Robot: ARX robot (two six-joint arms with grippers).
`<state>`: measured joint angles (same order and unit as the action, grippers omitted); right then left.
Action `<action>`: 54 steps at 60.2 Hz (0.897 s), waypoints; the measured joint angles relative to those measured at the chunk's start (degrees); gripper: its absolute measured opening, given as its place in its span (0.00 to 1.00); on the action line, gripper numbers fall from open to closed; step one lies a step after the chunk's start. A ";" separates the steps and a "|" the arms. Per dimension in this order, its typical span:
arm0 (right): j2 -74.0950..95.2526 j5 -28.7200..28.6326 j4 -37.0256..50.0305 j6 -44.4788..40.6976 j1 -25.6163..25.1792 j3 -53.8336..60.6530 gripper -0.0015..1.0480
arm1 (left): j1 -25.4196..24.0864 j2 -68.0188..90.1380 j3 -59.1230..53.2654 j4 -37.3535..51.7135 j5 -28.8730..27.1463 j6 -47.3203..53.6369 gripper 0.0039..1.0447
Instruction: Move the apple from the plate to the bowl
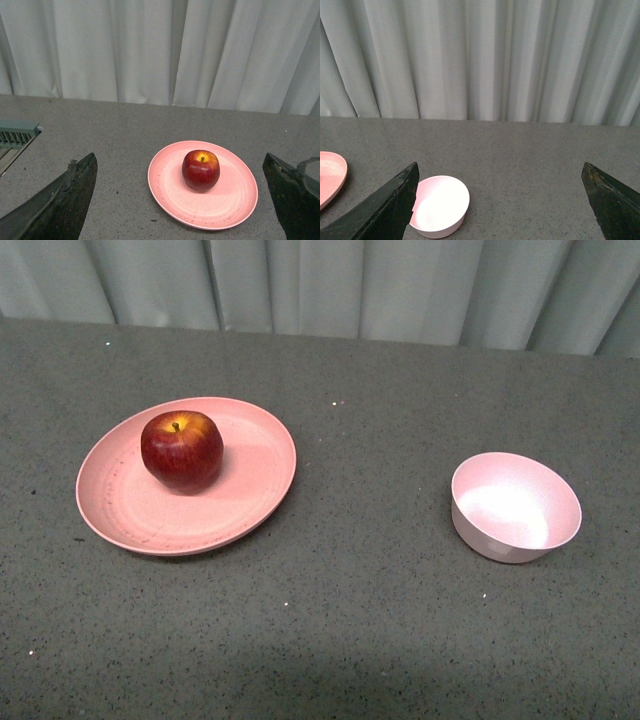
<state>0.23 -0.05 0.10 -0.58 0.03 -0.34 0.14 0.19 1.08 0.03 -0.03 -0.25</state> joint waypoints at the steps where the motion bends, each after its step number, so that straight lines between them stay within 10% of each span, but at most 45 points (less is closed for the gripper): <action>1: 0.00 0.00 0.00 0.00 0.00 0.00 0.91 | 0.00 0.02 0.00 0.00 0.00 0.00 0.94; 54: 0.00 0.00 0.00 0.00 0.00 0.00 0.91 | -0.02 0.00 0.00 0.00 0.00 0.00 0.94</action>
<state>0.23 -0.05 0.10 -0.58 0.03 -0.34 0.12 0.19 1.08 0.03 -0.03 -0.25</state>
